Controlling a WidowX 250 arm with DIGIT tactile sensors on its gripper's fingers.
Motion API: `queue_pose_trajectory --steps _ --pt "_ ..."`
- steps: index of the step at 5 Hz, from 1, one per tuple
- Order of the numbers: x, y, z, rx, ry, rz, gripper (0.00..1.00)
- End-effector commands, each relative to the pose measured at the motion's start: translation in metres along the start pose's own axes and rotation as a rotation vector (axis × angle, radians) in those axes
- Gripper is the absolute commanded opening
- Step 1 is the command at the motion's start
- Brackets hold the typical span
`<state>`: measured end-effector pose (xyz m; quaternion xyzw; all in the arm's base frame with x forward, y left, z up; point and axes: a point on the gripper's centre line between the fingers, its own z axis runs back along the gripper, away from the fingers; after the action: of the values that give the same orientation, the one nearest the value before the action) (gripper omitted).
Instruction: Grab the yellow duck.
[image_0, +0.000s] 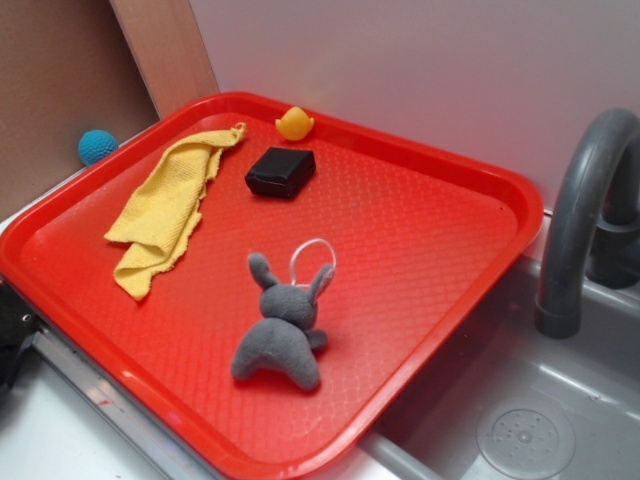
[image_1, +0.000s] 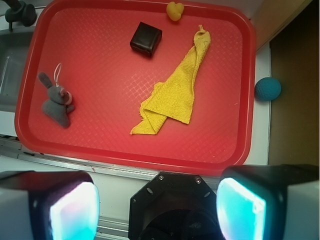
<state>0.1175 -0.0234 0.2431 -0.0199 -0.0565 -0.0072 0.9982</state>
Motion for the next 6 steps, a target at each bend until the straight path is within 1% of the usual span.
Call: queue_pose_trajectory --steps 1,2,3,4,5,6 --pt "0.0 0.0 0.0 0.0 0.0 0.0 1.0" --pt "0.032 0.01 -0.01 0.017 -0.04 0.08 1.0" --pt "0.067 0.024 -0.024 0.034 -0.094 0.162 1.0" --pt "0.096 0.032 -0.041 0.075 -0.168 0.2 1.0" --pt "0.127 0.037 -0.07 0.056 -0.268 0.166 1.0" --pt "0.15 0.04 -0.104 0.073 -0.327 0.159 1.0"
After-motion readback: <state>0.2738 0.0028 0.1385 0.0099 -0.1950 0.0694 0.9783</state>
